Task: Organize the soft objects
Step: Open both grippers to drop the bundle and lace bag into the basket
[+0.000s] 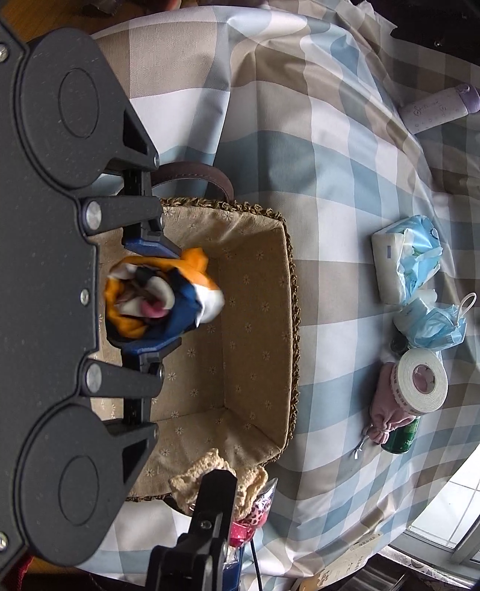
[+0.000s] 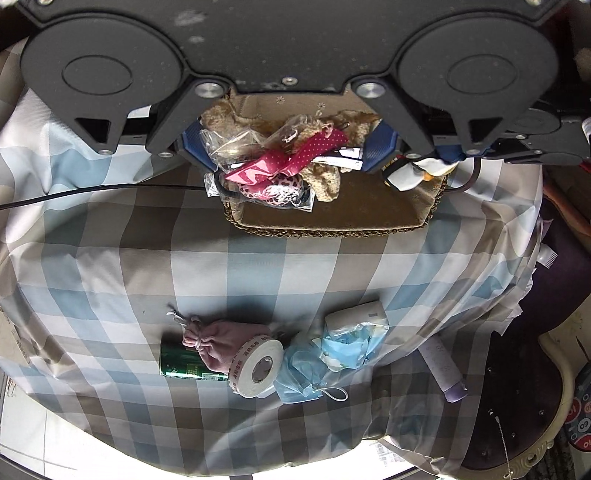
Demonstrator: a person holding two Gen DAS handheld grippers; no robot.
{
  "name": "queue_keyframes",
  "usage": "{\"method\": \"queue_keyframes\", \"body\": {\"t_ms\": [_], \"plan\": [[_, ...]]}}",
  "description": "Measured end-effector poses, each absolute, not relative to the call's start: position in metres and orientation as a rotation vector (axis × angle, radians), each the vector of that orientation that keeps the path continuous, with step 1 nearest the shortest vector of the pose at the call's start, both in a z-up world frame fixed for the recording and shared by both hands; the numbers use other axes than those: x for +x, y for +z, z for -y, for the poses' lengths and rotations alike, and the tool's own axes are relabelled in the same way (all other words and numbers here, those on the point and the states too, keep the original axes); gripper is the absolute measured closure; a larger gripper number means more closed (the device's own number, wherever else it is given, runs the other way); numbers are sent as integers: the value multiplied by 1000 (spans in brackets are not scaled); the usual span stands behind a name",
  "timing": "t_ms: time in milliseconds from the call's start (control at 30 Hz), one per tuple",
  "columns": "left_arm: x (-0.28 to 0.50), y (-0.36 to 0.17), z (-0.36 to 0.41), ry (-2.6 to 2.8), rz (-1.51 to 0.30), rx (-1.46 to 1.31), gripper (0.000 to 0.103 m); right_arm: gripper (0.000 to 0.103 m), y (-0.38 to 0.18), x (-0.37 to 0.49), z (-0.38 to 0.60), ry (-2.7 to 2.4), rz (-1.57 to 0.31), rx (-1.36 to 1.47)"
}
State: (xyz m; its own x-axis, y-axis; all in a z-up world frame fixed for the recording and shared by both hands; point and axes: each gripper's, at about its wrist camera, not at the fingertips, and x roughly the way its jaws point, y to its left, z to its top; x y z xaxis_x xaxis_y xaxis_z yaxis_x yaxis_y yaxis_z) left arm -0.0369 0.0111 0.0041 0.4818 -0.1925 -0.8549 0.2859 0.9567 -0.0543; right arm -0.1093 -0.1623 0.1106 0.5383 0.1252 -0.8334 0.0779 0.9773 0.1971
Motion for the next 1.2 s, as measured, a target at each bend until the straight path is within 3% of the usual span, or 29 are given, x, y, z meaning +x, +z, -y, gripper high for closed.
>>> {"method": "queue_keyframes", "body": {"t_ms": [67, 167, 900, 1033, 1200], "plan": [[-38, 5, -10, -289, -1014, 114, 58, 17, 109, -109, 162, 32, -1009, 223], [-38, 6, -9, -277, -995, 132, 46, 15, 109, -107, 160, 44, -1010, 227], [-34, 3, -11, -260, -1005, 133, 37, 14, 104, -101, 160, 24, -1005, 228], [-33, 3, -12, -254, -999, 134, 30, 14, 101, -100, 158, 25, -1014, 225], [-31, 4, -9, -259, -996, 151, 29, 13, 100, -99, 158, 25, -1013, 234]]}}
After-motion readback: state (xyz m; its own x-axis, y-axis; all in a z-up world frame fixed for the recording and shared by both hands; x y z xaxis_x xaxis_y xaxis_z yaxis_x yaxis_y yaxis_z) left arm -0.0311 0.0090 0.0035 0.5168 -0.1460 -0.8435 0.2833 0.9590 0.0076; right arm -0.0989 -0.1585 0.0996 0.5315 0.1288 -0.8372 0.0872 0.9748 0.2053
